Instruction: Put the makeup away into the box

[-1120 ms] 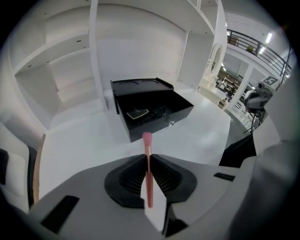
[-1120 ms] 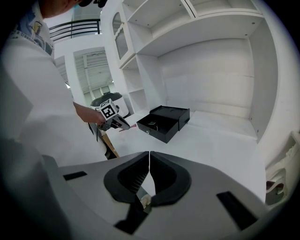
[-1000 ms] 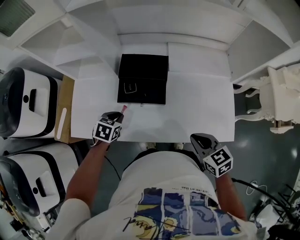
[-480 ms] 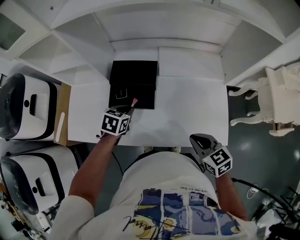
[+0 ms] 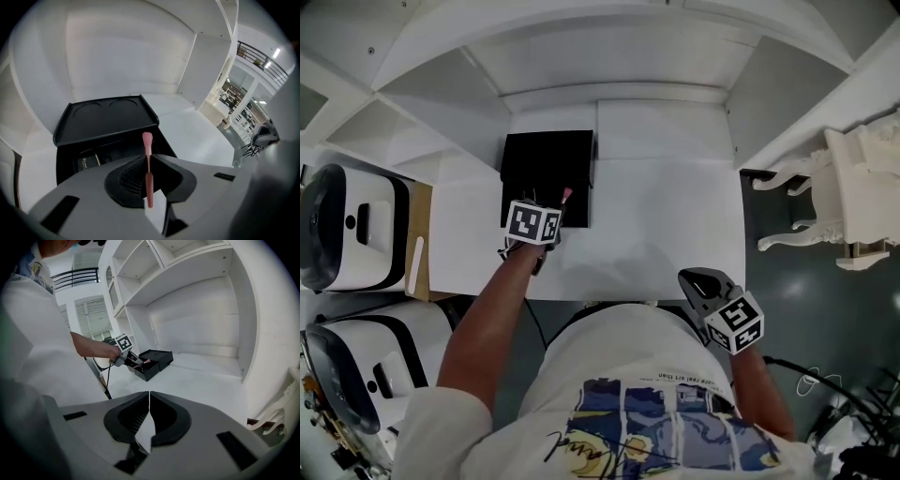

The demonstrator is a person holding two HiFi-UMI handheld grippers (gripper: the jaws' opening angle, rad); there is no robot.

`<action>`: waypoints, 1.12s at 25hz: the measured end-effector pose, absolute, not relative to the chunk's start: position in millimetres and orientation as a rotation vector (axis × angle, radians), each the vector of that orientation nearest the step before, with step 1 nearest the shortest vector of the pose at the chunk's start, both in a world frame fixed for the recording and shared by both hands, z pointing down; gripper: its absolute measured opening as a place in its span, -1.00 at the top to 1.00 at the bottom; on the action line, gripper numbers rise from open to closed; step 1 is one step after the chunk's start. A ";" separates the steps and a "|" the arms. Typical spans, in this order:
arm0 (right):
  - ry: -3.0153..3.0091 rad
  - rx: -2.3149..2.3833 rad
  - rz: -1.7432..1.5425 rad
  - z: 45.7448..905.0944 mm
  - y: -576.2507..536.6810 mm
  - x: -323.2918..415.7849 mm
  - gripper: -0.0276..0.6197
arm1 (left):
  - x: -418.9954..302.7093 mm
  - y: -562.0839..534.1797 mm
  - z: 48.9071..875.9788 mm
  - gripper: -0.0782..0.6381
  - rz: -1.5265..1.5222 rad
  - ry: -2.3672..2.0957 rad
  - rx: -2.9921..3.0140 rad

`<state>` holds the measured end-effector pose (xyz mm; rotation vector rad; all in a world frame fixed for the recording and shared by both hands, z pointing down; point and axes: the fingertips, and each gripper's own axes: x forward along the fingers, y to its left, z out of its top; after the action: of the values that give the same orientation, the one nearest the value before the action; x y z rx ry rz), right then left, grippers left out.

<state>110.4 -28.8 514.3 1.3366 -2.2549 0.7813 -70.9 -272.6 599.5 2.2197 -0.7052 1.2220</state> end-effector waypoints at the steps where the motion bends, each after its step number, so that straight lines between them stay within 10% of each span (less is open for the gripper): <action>1: -2.254 1.338 0.784 515.0 -28.3 113.8 0.83 | -67.9 -274.8 602.6 0.63 1.235 -0.707 2.213; 28: -2.216 1.417 0.849 525.4 -1.9 183.6 0.83 | -41.6 -286.8 661.8 0.63 1.462 -0.716 1.967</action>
<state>183.6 -1.9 525.4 1.4173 -2.2164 0.8490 -41.6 -286.8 661.8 1.9666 -0.7163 1.4616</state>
